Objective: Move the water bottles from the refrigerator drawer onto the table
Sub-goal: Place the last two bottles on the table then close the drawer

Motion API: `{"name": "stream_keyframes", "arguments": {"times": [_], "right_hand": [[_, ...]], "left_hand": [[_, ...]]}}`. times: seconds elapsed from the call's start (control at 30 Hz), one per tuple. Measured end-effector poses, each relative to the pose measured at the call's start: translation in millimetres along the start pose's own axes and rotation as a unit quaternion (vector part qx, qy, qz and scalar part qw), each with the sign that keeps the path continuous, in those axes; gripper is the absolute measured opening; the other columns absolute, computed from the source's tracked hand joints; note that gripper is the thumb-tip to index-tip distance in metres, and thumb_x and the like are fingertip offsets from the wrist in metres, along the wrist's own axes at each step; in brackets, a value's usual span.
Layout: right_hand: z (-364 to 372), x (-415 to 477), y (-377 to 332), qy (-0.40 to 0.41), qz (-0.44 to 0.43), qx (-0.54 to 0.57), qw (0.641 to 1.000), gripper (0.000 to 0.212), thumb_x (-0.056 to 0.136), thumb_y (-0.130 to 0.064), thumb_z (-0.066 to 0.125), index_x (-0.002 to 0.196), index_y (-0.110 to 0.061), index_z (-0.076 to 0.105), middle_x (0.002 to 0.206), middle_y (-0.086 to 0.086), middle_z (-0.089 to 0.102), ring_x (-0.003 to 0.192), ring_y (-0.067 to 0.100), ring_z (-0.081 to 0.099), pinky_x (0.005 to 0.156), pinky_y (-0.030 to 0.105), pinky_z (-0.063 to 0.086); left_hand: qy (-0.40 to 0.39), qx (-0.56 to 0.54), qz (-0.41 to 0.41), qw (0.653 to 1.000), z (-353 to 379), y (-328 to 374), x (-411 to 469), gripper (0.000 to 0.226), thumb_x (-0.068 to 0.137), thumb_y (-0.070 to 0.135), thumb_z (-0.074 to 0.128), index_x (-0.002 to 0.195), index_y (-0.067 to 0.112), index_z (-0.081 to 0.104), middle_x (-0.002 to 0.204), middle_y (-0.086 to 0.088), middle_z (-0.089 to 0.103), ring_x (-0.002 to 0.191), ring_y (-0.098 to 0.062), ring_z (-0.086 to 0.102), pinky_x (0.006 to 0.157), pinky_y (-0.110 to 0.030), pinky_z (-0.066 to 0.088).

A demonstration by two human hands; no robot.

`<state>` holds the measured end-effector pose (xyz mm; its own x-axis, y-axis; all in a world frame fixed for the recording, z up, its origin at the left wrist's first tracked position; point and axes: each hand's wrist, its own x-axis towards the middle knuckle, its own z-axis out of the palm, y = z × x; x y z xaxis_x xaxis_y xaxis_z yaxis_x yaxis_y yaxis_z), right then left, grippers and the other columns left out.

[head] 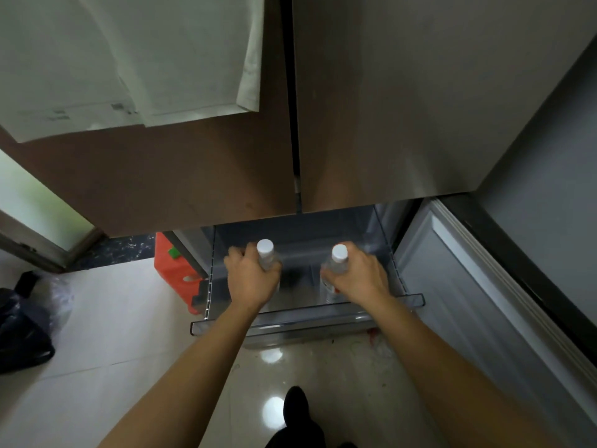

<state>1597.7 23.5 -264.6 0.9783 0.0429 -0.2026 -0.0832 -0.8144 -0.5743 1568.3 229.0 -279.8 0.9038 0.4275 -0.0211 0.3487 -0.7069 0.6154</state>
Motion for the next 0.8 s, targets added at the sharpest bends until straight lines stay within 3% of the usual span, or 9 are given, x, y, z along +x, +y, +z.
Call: {"name": "stream_keyframes", "arguments": {"times": [0.13, 0.23, 0.37, 0.53, 0.7, 0.8], "right_hand": [[14.7, -0.7, 2.5, 0.007, 0.010, -0.013, 1.000, 0.068, 0.069, -0.049, 0.084, 0.127, -0.030, 0.053, 0.125, 0.002, 0.050, 0.114, 0.024, 0.053, 0.084, 0.032, 0.047], [30.6, 2.1, 4.5, -0.011, 0.042, 0.045, 0.998, 0.076, 0.068, -0.034, 0.088, 0.132, -0.031, 0.047, 0.136, 0.003, 0.041, 0.125, 0.027, 0.047, 0.093, 0.034, 0.045], [35.2, 15.8, -0.6, -0.007, 0.058, 0.129, 0.990, 0.078, 0.070, -0.019, 0.087, 0.133, -0.027, 0.041, 0.127, 0.005, 0.058, 0.113, 0.027, 0.059, 0.084, 0.028, 0.044], [37.5, 22.6, -3.0, -0.024, 0.056, 0.157, 0.986, 0.076, 0.073, -0.017, 0.086, 0.133, -0.022, 0.041, 0.123, 0.003, 0.058, 0.100, 0.015, 0.054, 0.083, 0.027, 0.045], [36.1, 18.1, -3.0, -0.024, -0.015, 0.159, 0.987, 0.076, 0.069, -0.017, 0.089, 0.133, -0.023, 0.048, 0.125, 0.003, 0.061, 0.110, 0.018, 0.058, 0.086, 0.026, 0.045], [25.9, 10.4, -9.7, -0.019, -0.063, 0.160, 0.985, 0.076, 0.071, -0.021, 0.088, 0.135, -0.028, 0.046, 0.128, 0.004, 0.061, 0.113, 0.021, 0.058, 0.088, 0.030, 0.048]], "left_hand": [[-0.083, -0.056, -0.018, 0.995, 15.1, -17.8, -7.6, 0.078, 0.078, 0.028, 0.080, 0.141, 0.032, 0.034, 0.133, -0.012, 0.041, 0.119, -0.036, 0.049, 0.093, -0.042, 0.047], [-0.081, -0.067, -0.004, 0.994, 23.0, -20.7, -8.4, 0.087, 0.076, 0.027, 0.083, 0.143, 0.032, 0.028, 0.139, -0.011, 0.047, 0.122, -0.035, 0.052, 0.097, -0.048, 0.049], [-0.043, -0.064, 0.016, 0.997, 26.1, -20.3, -6.2, 0.076, 0.080, 0.027, 0.080, 0.141, 0.028, 0.035, 0.133, -0.011, 0.051, 0.114, -0.036, 0.057, 0.090, -0.044, 0.051], [-0.029, -0.109, 0.006, 0.994, 25.2, -27.9, -3.2, 0.070, 0.081, 0.021, 0.078, 0.138, 0.026, 0.038, 0.130, -0.009, 0.053, 0.112, -0.033, 0.058, 0.087, -0.040, 0.051], [-0.005, -0.180, -0.044, 0.983, 9.4, -27.5, -9.3, 0.062, 0.077, 0.022, 0.081, 0.120, 0.032, 0.038, 0.121, 0.001, 0.058, 0.109, -0.023, 0.059, 0.084, -0.029, 0.042], [0.023, -0.198, -0.021, 0.980, -10.5, -21.6, -23.1, 0.065, 0.076, 0.024, 0.081, 0.120, 0.038, 0.036, 0.121, 0.005, 0.058, 0.109, -0.018, 0.058, 0.091, -0.034, 0.047]]}}
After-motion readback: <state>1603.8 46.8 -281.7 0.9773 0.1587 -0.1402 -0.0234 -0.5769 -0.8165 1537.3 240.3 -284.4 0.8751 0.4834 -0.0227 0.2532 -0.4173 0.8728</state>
